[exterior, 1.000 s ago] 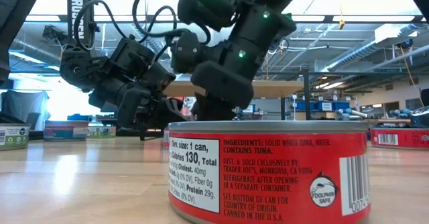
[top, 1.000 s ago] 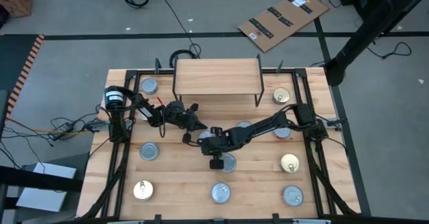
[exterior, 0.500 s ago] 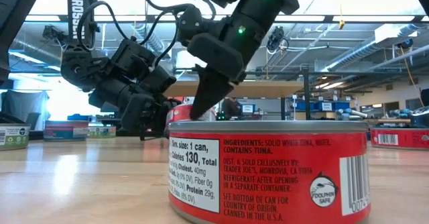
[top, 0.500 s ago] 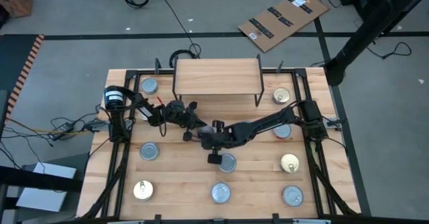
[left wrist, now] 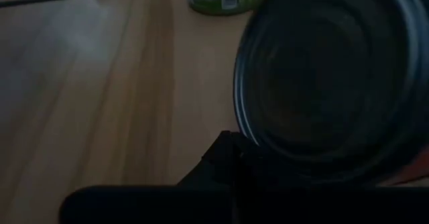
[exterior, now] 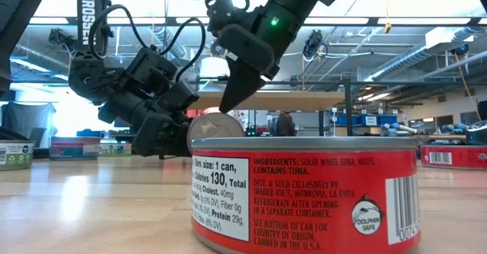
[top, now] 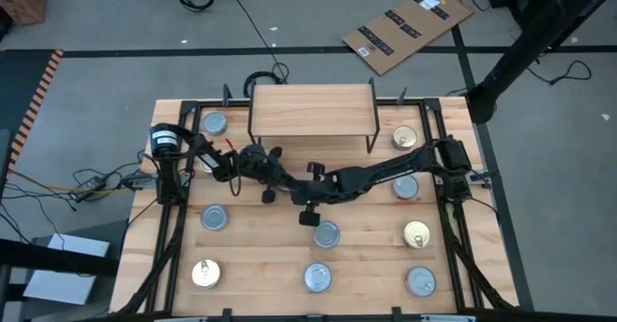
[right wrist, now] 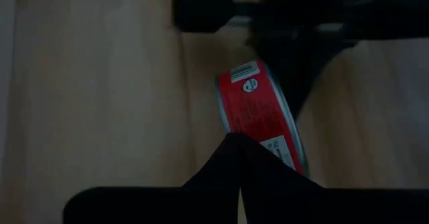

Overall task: Stack canned seafood by type on shelf
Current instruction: Put the red tuna can on the shelf

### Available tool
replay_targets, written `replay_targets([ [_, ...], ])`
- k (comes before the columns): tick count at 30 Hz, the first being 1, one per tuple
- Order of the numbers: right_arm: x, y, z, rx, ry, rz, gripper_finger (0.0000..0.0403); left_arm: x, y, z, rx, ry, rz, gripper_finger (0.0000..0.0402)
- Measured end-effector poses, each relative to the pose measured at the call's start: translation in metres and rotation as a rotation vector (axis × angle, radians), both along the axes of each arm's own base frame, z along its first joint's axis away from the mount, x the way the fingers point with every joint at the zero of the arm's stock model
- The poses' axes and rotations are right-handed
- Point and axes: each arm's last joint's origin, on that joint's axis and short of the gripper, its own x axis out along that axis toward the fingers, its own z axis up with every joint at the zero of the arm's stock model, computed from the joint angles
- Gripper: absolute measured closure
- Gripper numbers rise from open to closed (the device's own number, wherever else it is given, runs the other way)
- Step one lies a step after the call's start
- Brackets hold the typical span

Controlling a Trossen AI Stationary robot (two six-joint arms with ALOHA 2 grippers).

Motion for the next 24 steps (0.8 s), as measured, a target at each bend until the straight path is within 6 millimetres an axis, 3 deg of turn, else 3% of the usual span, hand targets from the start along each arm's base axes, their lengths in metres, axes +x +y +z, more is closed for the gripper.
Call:
replay_targets([
  [9, -0.002, -0.007, -0.001, -0.04, 0.037, -0.016, 0.0394, -0.001, -0.001, -0.002, 0.013, 0.015, -0.019, 0.0397],
  [16, -0.011, -0.013, -0.016, -0.045, 0.168, -0.026, 0.0389, 0.0, -0.002, 0.0, 0.01, 0.0, -0.039, 0.0397],
  [24, -0.013, -0.016, -0.008, -0.068, 0.156, -0.045, 0.0369, 0.001, -0.002, 0.0, 0.012, -0.005, -0.037, 0.0397],
])
